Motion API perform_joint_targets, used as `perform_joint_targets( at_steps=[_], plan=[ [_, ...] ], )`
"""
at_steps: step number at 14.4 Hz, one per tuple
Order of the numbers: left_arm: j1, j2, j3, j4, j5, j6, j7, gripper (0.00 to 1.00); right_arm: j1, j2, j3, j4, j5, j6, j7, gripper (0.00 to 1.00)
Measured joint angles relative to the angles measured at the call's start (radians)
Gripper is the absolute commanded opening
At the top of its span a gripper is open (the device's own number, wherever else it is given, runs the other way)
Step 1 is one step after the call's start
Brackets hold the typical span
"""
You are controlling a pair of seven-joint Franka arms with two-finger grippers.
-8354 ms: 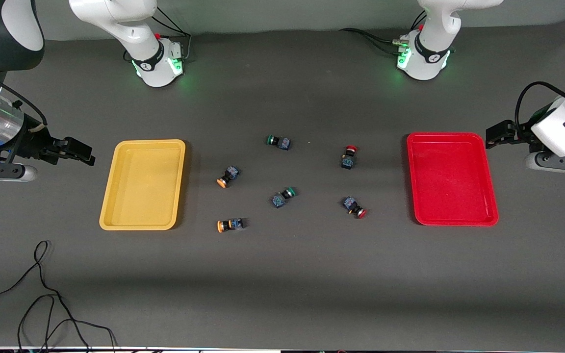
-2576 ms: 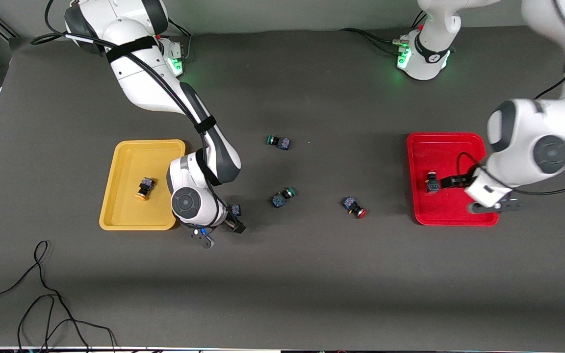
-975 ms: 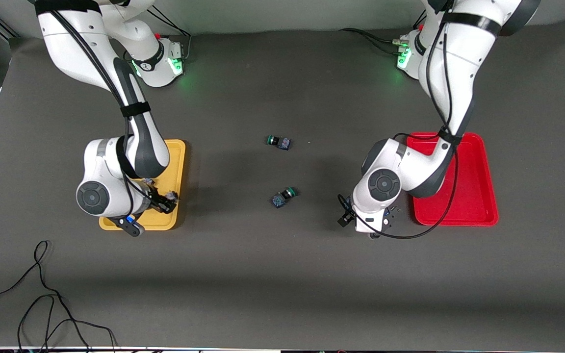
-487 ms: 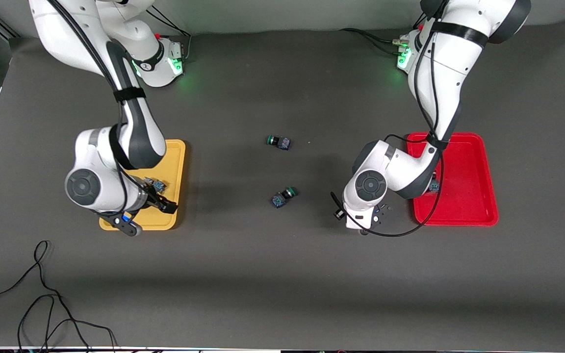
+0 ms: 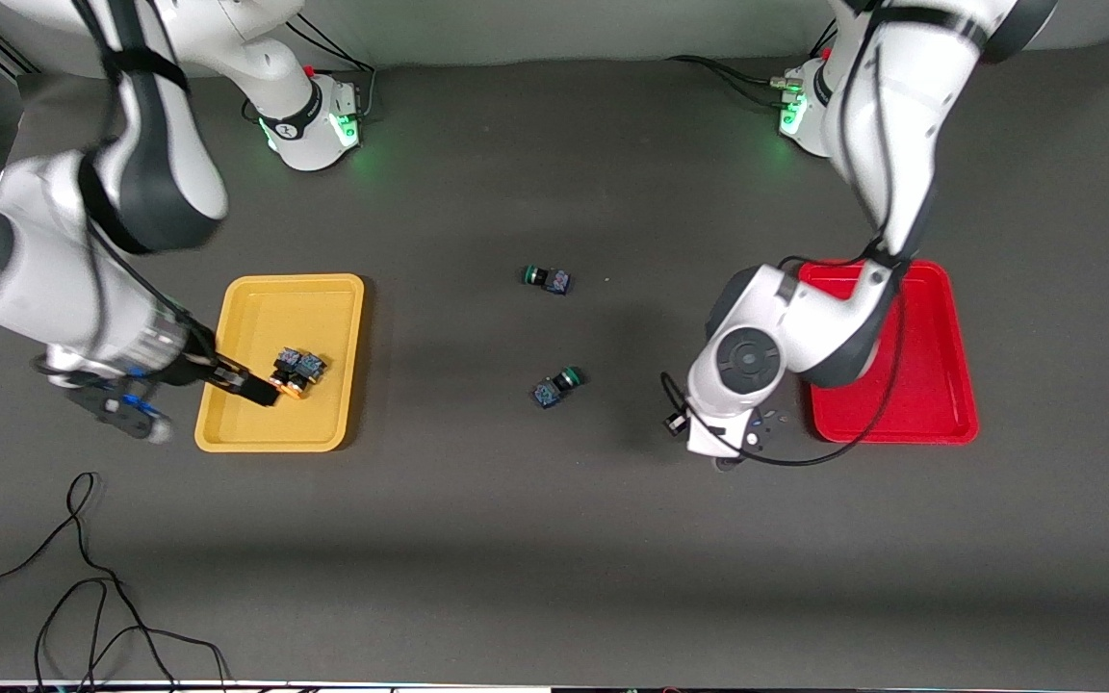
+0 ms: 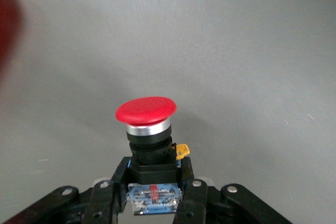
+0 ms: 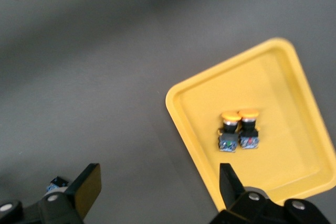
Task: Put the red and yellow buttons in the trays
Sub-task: 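Lower the red button into the red tray while the right gripper retracts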
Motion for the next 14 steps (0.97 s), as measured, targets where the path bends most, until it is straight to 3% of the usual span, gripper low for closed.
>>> perform_joint_targets(
  at_steps=[3, 6, 11, 14],
  plan=[
    [0.053, -0.171, 0.002, 0.007, -0.047, -0.226, 0.317, 0.15, -0.184, -0.093, 0.171, 0.001, -0.077, -0.064, -0.111, 1.0],
    [0.176, -0.287, 0.008, -0.039, -0.049, -0.364, 0.604, 0.15, -0.232, -0.17, 0.232, 0.001, -0.101, -0.095, -0.153, 1.0],
    [0.472, -0.4, 0.023, -0.264, 0.008, -0.305, 1.047, 0.15, -0.269, -0.205, 0.235, 0.0, -0.104, -0.11, -0.268, 1.0],
    [0.552, -0.395, 0.023, -0.455, 0.057, -0.053, 1.13, 0.16, -0.27, -0.206, 0.235, 0.007, -0.105, -0.163, -0.338, 1.0]
  ],
)
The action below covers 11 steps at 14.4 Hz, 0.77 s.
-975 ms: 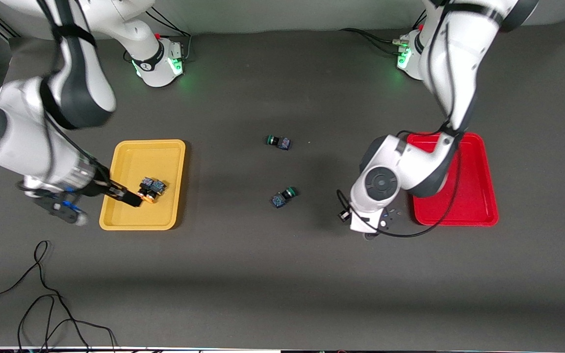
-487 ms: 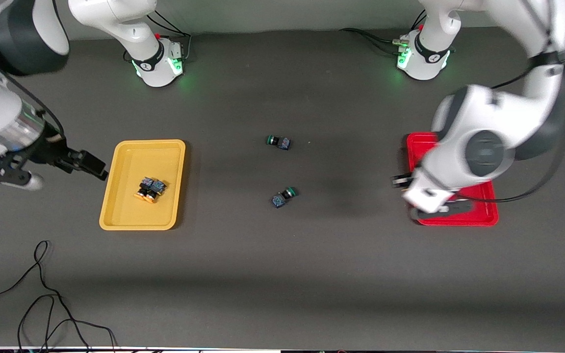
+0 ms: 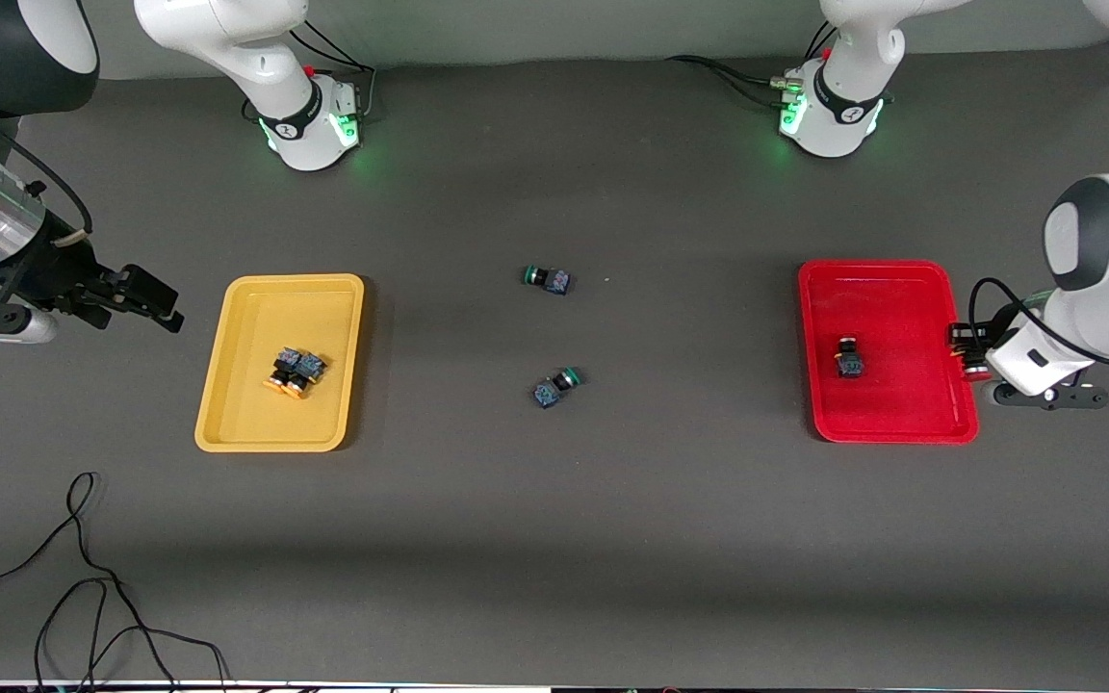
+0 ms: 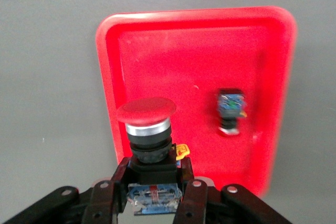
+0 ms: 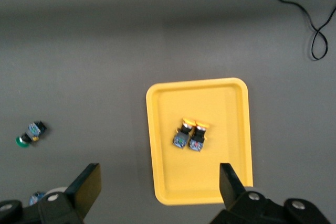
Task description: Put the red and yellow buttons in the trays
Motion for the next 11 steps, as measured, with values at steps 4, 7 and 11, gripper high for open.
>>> perform_joint_targets(
  at_steps=[4, 7, 11],
  plan=[
    [0.046, 0.075, -0.001, -0.239, 0.045, 0.353, 0.002, 0.81, 0.0, 0.0, 0.003, 0.01, 0.0, -0.064, -0.008, 1.0],
    [0.063, 0.113, -0.001, -0.244, 0.067, 0.39, 0.007, 1.0, -0.001, 0.001, 0.004, 0.01, 0.0, -0.073, -0.008, 1.0],
    [0.063, 0.059, -0.005, -0.127, 0.069, 0.194, 0.066, 1.0, -0.01, 0.008, 0.004, 0.01, 0.0, -0.073, -0.008, 1.0]
  ],
)
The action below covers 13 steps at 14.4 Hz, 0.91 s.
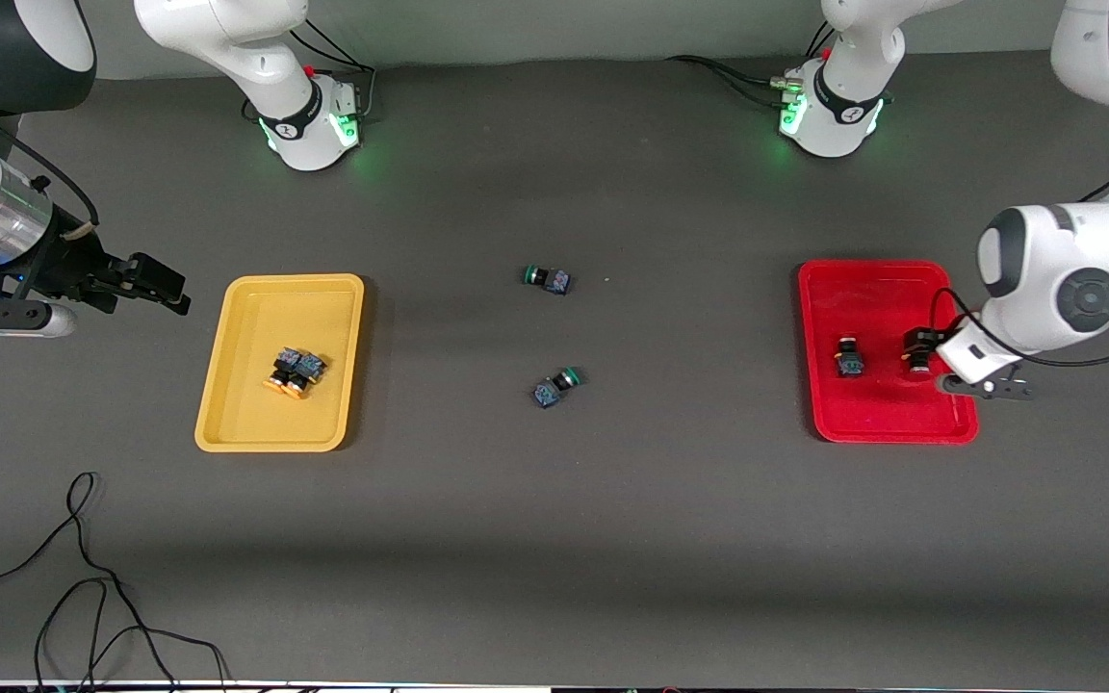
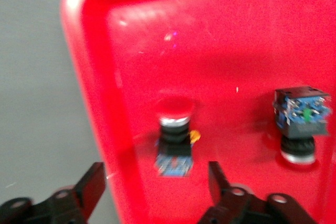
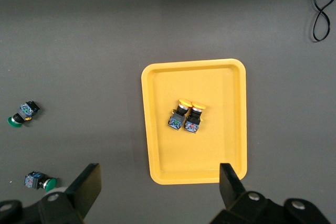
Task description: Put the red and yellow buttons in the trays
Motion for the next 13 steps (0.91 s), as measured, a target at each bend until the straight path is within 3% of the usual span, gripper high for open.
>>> perform_joint_targets(
  at_steps=[6, 11, 13],
  plan=[
    [0.001, -0.154, -0.006, 0.324, -0.097, -0.489, 0.095, 1.0, -0.018, 0.007, 0.002, 0.0, 0.0, 0.001, -0.003, 1.0],
    [-0.032, -0.256, -0.017, 0.394, -0.17, -0.581, 0.099, 1.0, -0.018, 0.007, 0.003, 0.001, 0.0, 0.002, -0.011, 1.0],
    [-0.146, -0.276, 0.052, 0.395, -0.177, -0.596, 0.064, 1.0, -0.018, 0.007, 0.003, 0.001, 0.0, 0.001, -0.015, 1.0]
  ],
)
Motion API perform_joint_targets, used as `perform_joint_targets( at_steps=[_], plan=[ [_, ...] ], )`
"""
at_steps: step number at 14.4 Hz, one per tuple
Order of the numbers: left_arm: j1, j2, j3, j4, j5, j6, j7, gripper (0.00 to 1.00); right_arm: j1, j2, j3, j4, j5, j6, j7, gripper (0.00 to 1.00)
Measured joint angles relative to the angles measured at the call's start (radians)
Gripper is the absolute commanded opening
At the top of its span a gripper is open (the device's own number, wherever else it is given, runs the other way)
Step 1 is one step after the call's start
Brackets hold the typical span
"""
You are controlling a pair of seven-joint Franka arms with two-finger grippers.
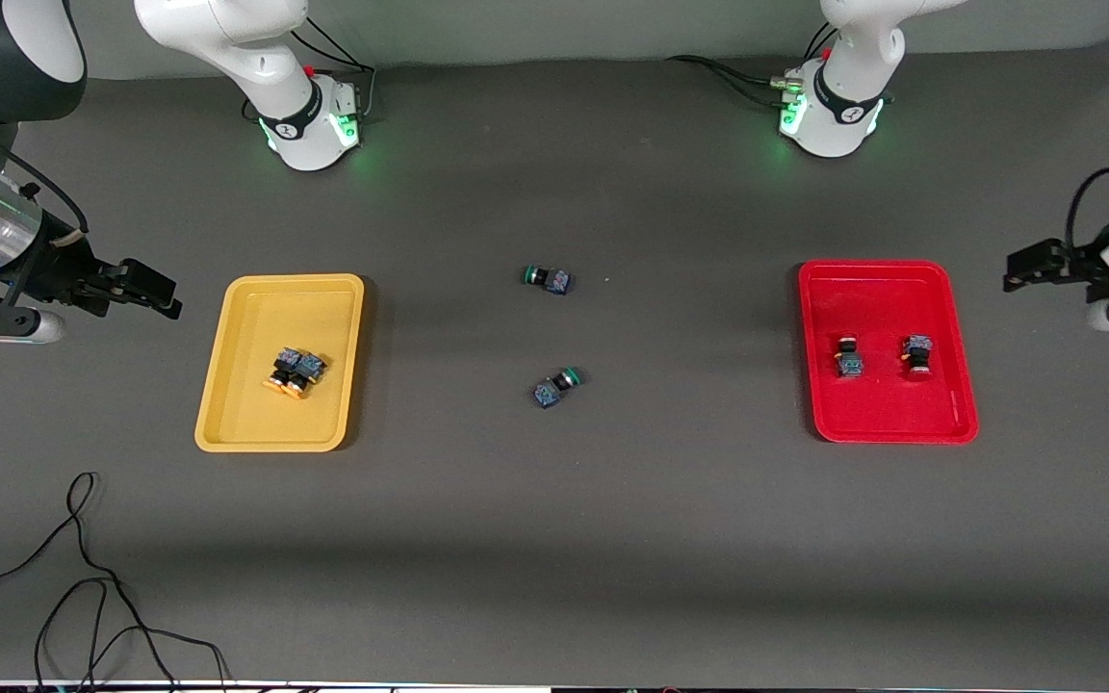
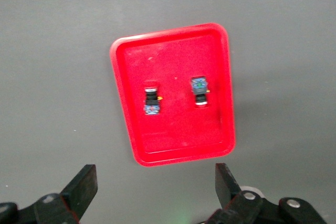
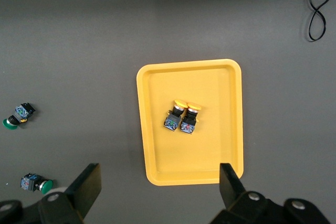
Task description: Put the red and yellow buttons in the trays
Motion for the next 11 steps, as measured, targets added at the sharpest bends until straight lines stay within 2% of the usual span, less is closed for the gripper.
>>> perform_joint_targets(
  at_steps=[4, 11],
  plan=[
    [-0.17, -0.003, 0.08, 0.054, -0.002, -0.05, -0.095, 1.0, 0.0, 0.017, 0.002, -0.001, 0.0, 0.001, -0.001, 1.0],
    [-0.198, -0.002, 0.095, 0.085, -0.008, -0.073, -0.125, 1.0, 0.001, 0.048, 0.003, 0.0, 0.0, 0.008, -0.001, 1.0]
  ],
)
